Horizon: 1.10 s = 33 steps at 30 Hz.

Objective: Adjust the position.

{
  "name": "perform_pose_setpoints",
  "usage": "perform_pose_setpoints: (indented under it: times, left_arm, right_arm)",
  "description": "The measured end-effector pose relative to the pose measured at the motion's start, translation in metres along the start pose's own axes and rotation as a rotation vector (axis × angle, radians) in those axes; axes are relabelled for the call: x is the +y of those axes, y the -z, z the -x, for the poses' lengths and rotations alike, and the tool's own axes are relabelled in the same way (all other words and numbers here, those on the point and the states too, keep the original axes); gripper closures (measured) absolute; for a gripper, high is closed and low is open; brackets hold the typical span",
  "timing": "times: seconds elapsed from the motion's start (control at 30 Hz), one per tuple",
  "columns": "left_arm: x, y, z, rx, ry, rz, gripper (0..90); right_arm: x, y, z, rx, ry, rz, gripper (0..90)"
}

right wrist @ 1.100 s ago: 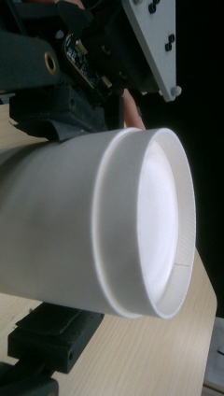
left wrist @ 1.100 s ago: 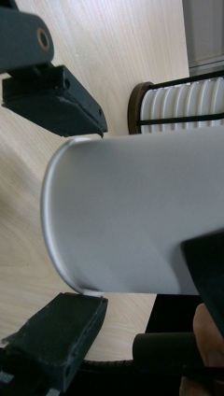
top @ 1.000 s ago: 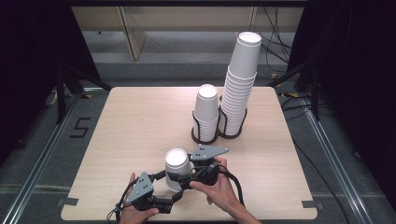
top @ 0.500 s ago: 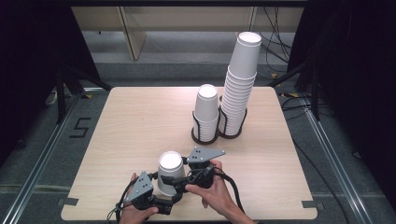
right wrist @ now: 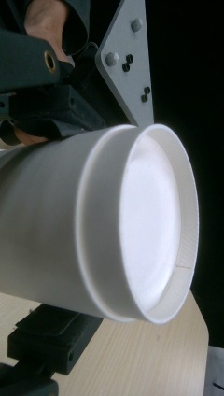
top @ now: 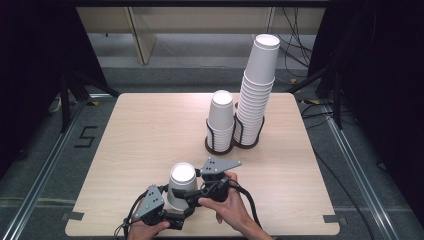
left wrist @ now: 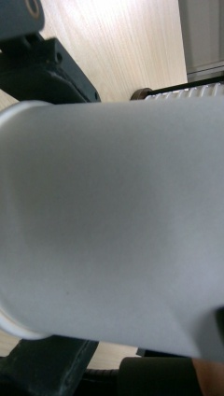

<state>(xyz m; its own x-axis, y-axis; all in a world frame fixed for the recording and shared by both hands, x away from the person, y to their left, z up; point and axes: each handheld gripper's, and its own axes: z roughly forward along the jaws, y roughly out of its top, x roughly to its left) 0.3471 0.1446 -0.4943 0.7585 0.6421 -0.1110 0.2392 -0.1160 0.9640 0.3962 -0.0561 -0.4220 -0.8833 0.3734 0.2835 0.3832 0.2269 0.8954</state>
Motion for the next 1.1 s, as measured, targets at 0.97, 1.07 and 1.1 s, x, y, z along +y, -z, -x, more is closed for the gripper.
perform_pose_setpoints:
  times: [0.97, 1.07, 1.1]
  left_arm:
    - [0.006, 0.005, 0.001, 0.035, -0.21, -0.185, 12.5]
    - [0.007, 0.006, 0.002, 0.022, -0.25, -0.24, 12.5]
    - [0.007, 0.006, 0.003, 0.021, -0.257, -0.248, 12.5]
  right_arm:
    - [0.018, 0.029, 0.003, 0.025, 0.123, -0.23, 15.7]
    - [0.018, 0.029, 0.003, 0.043, 0.115, -0.241, 15.7]
    - [0.018, 0.03, 0.003, 0.041, 0.111, -0.244, 15.7]
